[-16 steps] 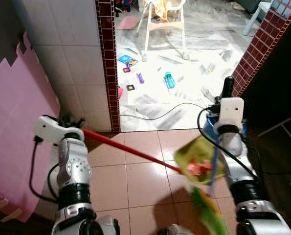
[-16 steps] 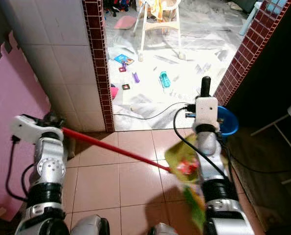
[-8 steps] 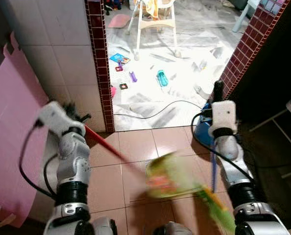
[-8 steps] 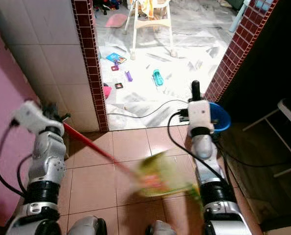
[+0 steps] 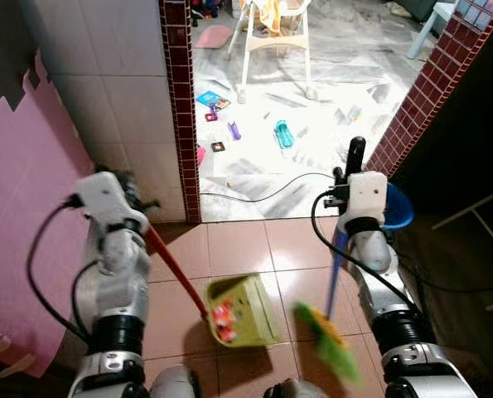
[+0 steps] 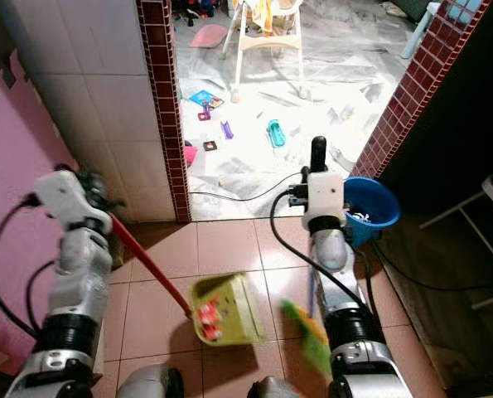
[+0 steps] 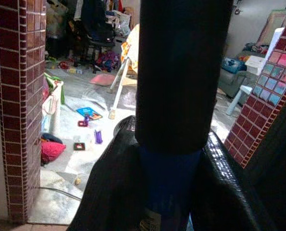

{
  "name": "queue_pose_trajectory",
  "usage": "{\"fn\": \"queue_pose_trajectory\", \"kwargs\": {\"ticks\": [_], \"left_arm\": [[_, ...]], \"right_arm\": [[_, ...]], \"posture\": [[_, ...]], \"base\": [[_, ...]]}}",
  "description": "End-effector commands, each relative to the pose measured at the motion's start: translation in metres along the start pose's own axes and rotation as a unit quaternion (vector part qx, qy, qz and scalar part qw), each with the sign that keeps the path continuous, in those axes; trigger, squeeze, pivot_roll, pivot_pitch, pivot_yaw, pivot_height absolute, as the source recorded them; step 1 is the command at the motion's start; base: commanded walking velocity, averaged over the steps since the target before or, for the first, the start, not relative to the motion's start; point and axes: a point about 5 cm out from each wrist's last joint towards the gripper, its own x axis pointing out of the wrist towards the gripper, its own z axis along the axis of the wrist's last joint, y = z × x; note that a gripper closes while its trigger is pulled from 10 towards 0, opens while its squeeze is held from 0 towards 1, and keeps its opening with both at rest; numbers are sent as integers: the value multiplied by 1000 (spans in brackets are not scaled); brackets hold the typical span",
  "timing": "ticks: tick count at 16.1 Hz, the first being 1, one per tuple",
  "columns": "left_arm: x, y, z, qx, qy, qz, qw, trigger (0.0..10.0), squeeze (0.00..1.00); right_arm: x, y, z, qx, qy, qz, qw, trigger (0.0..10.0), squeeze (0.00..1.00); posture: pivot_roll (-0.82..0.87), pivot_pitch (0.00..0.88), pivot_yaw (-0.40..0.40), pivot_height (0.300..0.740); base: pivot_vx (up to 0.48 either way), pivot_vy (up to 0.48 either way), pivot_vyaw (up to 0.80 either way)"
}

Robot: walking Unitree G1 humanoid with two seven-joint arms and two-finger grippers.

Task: Sweep floor

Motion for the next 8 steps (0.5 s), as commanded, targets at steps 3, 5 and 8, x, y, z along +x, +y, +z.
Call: {"fn": "queue_pose_trajectory", "kwargs": {"ticks": [3,5,8], "left_arm": [[-7,3,-5,50,-8,-25,998,10000,0],[-10,1,-6,88,-19,-46,995,10000,0],[-12,-2,-6,127,-32,-73,989,10000,0]], "right_arm": [[6,-4,4,1,-6,-11,1000,10000,0],[11,-2,7,22,-9,-24,999,10000,0],[13,18,10,98,-9,-21,995,10000,0]], "posture": [[-38,0,-35,740],[-33,0,-19,740],[-22,0,2,740]], "base": [[0,0,0],[0,0,0],[0,0,0]]}}
